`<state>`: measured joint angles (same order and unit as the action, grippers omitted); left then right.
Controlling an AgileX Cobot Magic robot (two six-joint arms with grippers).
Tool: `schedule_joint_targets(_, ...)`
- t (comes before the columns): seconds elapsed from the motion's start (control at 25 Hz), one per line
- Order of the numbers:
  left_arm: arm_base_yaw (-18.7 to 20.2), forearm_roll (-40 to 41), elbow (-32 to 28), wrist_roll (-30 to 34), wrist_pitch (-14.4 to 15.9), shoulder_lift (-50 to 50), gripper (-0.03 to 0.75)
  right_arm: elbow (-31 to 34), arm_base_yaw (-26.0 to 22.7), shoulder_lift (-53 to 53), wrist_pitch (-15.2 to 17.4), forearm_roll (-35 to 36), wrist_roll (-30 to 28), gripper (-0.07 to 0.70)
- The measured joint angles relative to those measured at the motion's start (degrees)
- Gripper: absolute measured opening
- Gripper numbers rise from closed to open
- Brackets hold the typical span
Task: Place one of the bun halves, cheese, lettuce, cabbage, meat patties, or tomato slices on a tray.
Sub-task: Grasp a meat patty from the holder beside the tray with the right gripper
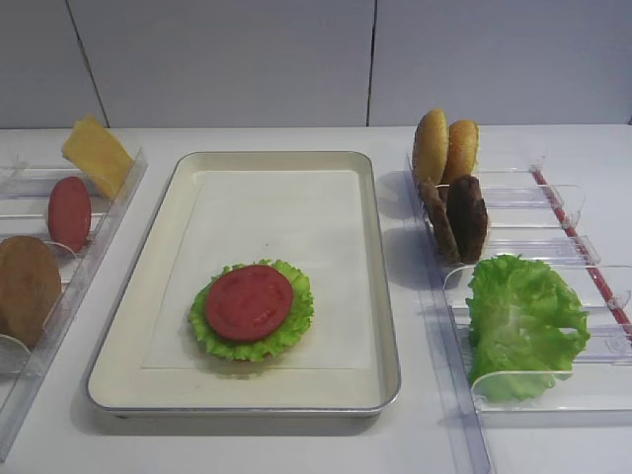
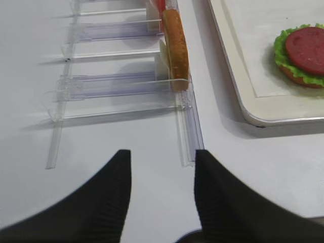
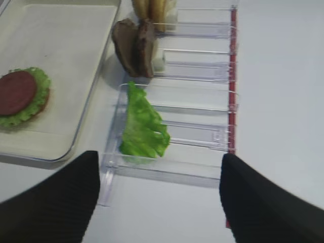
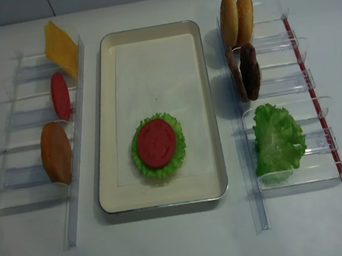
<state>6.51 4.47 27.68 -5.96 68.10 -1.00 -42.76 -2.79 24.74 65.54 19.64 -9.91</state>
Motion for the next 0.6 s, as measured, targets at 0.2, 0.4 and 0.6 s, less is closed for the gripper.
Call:
schedule_joint_targets(0.2, 0.0, 0.0, 0.0, 0.0, 0.0, 0.0, 0.294, -7.0, 0.0, 15.9, 1.0, 6.3, -4.2, 0.55)
schedule_joint_targets(0.4, 0.0, 0.0, 0.0, 0.0, 0.0, 0.0, 0.294, -15.1, 3.8, 30.9, 1.4, 7.0, -3.8, 0.554)
schedule_joint_targets(0.6, 0.0, 0.0, 0.0, 0.0, 0.0, 0.0, 0.294, -23.3, 17.2, 45.2, 0.6, -4.2, 7.5, 0.554)
